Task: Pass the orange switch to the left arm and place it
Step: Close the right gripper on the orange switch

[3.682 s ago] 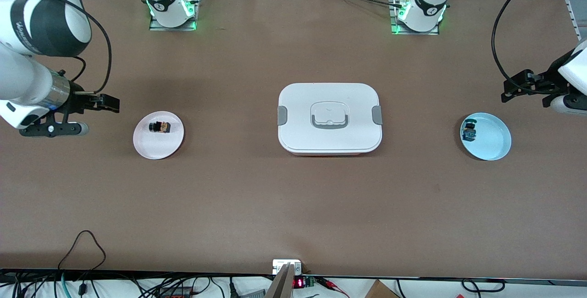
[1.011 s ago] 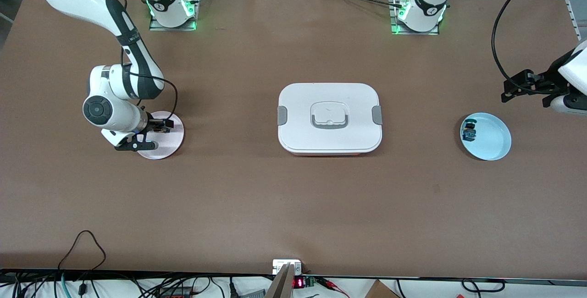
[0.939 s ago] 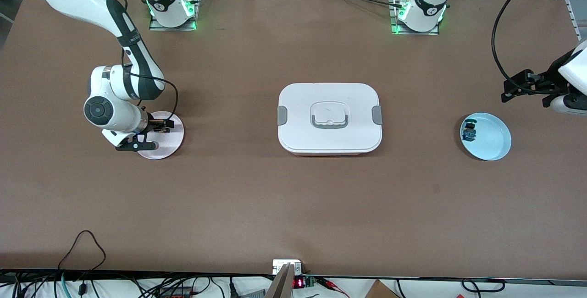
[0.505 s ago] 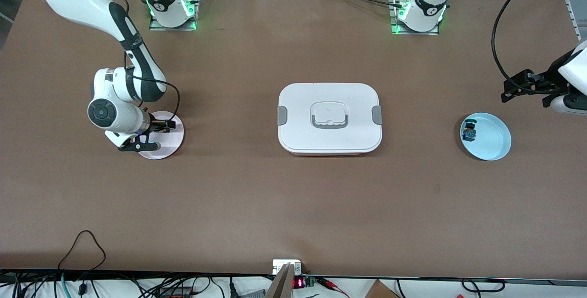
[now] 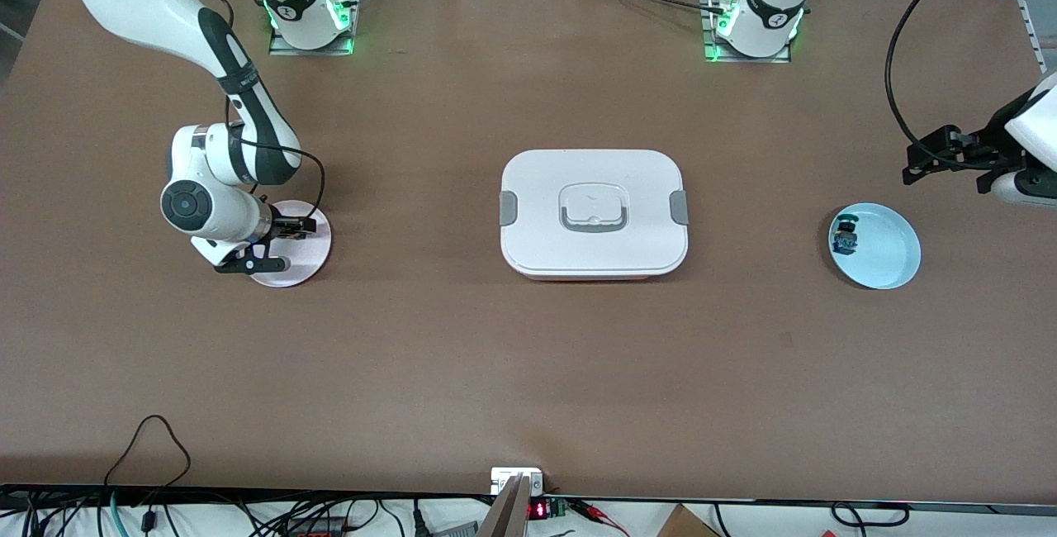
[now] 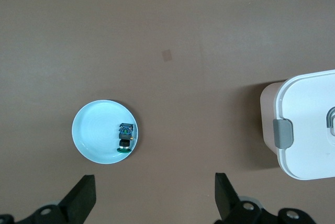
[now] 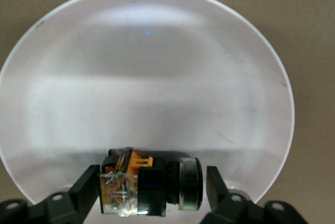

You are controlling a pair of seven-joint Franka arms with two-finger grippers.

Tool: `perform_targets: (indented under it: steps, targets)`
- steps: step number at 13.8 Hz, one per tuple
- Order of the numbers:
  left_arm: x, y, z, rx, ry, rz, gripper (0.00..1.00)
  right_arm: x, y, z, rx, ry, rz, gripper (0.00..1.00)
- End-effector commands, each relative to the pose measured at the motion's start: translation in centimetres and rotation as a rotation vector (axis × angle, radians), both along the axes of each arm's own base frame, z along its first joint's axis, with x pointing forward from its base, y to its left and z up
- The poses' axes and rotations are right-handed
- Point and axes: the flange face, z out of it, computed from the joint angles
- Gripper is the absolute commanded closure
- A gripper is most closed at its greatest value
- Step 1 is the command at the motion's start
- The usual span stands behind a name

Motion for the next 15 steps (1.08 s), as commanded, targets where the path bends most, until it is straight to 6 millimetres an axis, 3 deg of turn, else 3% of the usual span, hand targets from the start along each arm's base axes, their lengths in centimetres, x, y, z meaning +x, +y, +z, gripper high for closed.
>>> perform_targets:
  steps: [1, 3, 8, 10, 15]
  targets:
    - [0.2, -0.1, 0.5, 0.012, -0.004, -0.025, 0.00, -0.1, -0.3, 0.2, -0.008, -0.004, -0.022, 0.70]
    - [0.2, -0.1, 0.5, 0.012, -0.004, -0.025, 0.00, 0.0, -0.3, 0.4, -0.007, -0.008, -0.017, 0.82]
    - [0.2, -0.1, 0.5, 0.012, -0.004, -0.025, 0.00, 0.8, -0.1, 1.2, -0.004, -0.027, 0.005, 0.91]
    - [0.2, -0.1, 0.5, 0.012, -0.004, -0.025, 0.00, 1.3, -0.1, 2.6, -0.004, -0.036, 0.004, 0.96]
    - [0.2, -0.1, 0.5, 0.012, -0.004, -0.025, 0.00, 3.8, 0.1, 8.6, -0.007, -0.032, -0.007, 1.00]
